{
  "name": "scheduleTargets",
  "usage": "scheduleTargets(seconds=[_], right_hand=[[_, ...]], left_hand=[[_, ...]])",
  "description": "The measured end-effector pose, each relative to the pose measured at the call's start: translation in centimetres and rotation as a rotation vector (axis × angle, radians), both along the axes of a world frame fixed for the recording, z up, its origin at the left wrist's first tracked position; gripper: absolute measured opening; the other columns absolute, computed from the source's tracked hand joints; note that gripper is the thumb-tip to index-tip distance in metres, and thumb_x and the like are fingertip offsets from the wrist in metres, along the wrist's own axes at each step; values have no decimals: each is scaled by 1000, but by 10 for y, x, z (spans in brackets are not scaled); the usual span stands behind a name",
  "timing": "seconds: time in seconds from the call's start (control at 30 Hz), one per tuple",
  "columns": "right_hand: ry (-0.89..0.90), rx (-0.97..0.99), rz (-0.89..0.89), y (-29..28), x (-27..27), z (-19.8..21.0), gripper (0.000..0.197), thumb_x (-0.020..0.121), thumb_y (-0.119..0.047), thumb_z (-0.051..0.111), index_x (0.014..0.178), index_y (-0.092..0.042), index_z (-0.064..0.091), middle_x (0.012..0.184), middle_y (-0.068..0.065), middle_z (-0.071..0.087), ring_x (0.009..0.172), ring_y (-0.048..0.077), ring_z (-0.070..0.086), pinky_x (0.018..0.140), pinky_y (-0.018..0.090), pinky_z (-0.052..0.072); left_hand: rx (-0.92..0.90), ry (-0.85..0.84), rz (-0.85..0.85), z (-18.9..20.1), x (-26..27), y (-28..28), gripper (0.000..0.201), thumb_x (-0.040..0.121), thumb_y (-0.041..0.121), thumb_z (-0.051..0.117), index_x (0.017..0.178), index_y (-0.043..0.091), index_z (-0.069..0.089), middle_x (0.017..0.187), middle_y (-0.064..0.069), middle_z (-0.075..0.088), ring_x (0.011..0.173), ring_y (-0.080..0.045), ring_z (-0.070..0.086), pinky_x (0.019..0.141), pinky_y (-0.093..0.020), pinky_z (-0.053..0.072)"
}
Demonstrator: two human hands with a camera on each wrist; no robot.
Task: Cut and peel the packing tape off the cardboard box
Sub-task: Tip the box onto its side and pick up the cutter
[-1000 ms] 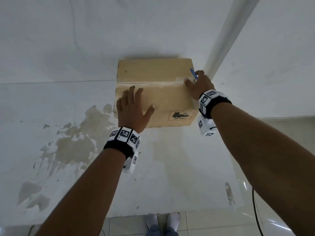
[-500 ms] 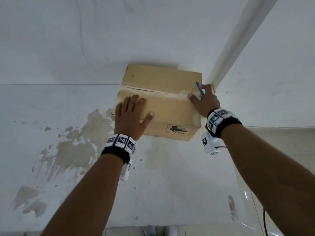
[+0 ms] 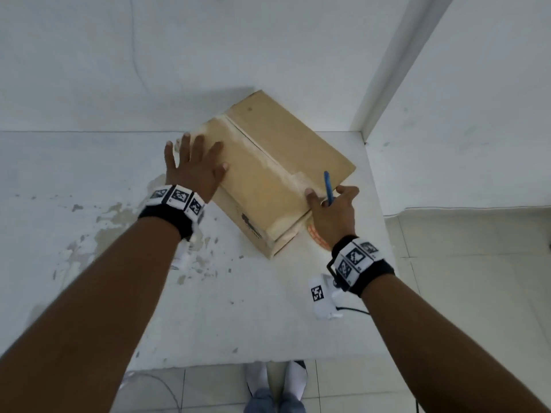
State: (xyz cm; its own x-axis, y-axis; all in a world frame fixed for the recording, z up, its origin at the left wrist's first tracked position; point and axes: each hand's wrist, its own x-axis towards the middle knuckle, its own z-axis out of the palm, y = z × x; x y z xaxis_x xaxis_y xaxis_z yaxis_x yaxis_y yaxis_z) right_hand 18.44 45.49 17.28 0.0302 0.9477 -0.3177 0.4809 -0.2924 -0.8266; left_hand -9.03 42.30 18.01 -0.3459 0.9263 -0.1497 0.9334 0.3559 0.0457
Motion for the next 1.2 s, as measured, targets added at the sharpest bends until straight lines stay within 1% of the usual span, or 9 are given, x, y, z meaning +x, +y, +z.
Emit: scheduleTargets(seconds=[0.07, 0.17, 0.3, 0.4, 0.6, 0.67, 0.8, 1.1, 1.2], right_hand=[[-17, 33, -90, 11, 9, 4, 44, 97, -47, 56, 117, -15, 34, 88, 2, 58, 69, 19, 58, 64, 31, 47], [-6, 114, -194, 35, 23, 6, 48, 97, -45, 56, 130, -17, 34, 86, 2, 57, 74, 22, 58, 73, 34, 48], [-112, 98, 94, 61, 38, 1, 54, 99, -48, 50, 146, -23, 37, 80, -3, 59, 66, 14, 55, 69, 34, 47], [-104, 64, 142, 62, 42, -2, 48, 100, -48, 47, 138, -19, 42, 78, -6, 62, 62, 10, 53, 68, 37, 47], [36, 29, 7, 30, 43, -9, 43, 101, -46, 47, 132, -19, 35, 82, 4, 60, 62, 16, 53, 62, 33, 45], [79, 38, -54, 13, 38, -12, 42, 102, -45, 47, 131, -18, 32, 81, 3, 59, 64, 16, 53, 61, 30, 44], [125, 66, -179, -17, 24, -16, 43, 102, -44, 47, 130, -15, 31, 82, 1, 58, 66, 14, 55, 56, 25, 41], [243, 10, -177, -32, 28, 3, 44, 100, -34, 53, 133, -17, 28, 84, 1, 52, 67, 13, 52, 67, 27, 45], [395, 29, -226, -45, 34, 10, 25, 102, -27, 39, 124, -17, 45, 93, 0, 55, 67, 9, 45, 71, 32, 42]], left_hand=[[76, -92, 58, 7, 40, -7, 61, 107, 43, 36, 164, 22, 30, 175, -11, 17, 163, -36, 9, 129, -58, 4], [199, -246, 44, 9, 117, -27, 78, 95, 64, 25, 159, 24, 40, 173, -9, 27, 160, -36, 21, 125, -66, 12], [100, -337, 20, -10, 174, -49, 78, 98, 73, 21, 166, 34, 21, 179, -2, 3, 165, -32, -5, 120, -76, 15], [145, -245, -41, -20, 167, -53, 75, 100, 66, 18, 165, 30, 26, 178, -7, 13, 164, -37, 3, 109, -73, 42], [104, -232, -291, -32, 122, -46, 89, 93, 78, 13, 161, 25, 35, 172, -13, 29, 161, -44, 18, 94, -73, 54], [73, -236, -402, -35, 99, -39, 89, 90, 82, 28, 159, 28, 28, 172, -15, 27, 160, -46, 15, 97, -73, 52], [-60, -170, -505, -26, 66, -21, 100, 90, 44, 75, 168, 29, 13, 178, -3, -4, 163, -33, -14, 113, -68, 43], [-88, -88, -557, -18, 57, -16, 104, 90, 33, 78, 168, 26, 11, 178, -3, -6, 163, -35, -15, 108, -61, 51], [-78, -111, -546, -17, 57, -17, 103, 89, 34, 79, 168, 24, 14, 178, -3, -3, 163, -34, -13, 109, -61, 50]])
